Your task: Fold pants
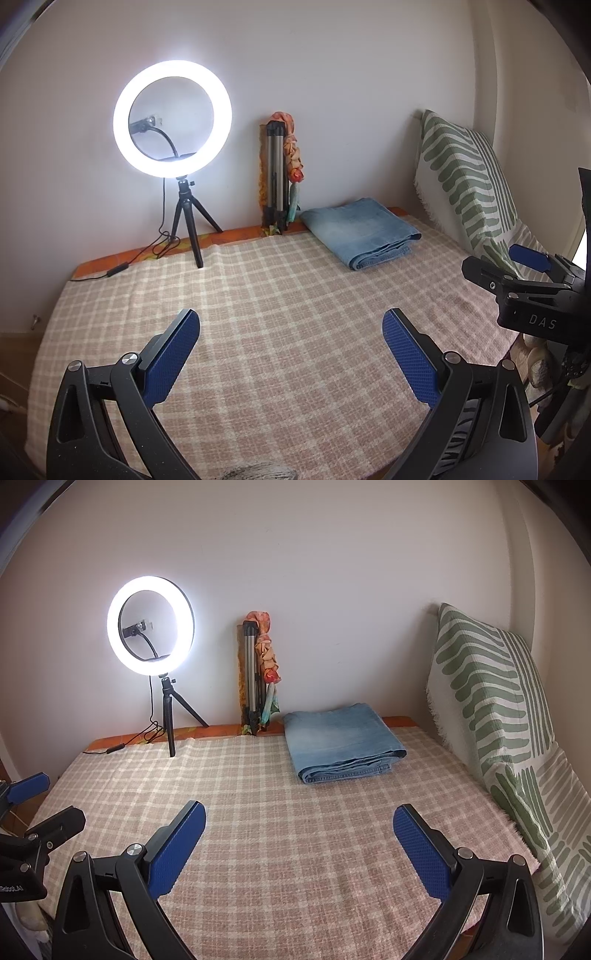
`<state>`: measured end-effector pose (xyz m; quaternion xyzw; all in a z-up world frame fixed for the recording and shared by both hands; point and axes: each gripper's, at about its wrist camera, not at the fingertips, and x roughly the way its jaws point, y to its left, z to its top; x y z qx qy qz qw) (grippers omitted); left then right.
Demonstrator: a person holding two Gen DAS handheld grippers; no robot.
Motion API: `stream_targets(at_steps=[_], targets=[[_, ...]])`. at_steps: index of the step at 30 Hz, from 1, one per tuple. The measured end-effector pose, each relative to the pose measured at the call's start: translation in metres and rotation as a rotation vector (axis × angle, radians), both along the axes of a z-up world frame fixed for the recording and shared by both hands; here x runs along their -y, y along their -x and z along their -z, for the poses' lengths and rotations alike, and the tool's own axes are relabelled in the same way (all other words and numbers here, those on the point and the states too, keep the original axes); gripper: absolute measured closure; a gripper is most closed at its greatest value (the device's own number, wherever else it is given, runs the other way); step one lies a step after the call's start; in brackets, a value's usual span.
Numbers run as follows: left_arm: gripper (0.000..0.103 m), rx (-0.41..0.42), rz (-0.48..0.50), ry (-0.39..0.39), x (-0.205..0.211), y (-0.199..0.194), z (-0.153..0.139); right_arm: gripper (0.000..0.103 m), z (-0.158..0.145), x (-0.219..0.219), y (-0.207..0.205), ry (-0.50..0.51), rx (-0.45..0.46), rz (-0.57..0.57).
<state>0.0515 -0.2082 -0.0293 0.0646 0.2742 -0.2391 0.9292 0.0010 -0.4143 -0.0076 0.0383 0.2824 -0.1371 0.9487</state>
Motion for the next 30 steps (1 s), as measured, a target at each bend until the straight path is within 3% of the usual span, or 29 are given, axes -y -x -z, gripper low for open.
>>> stream_targets(at_steps=[30], targets=[[0.004,0.017,-0.018,-0.017,-0.0003,-0.0023,0.0028,0.0,0.0067,0.0013,-0.0088,-0.007,-0.017,-0.027]])
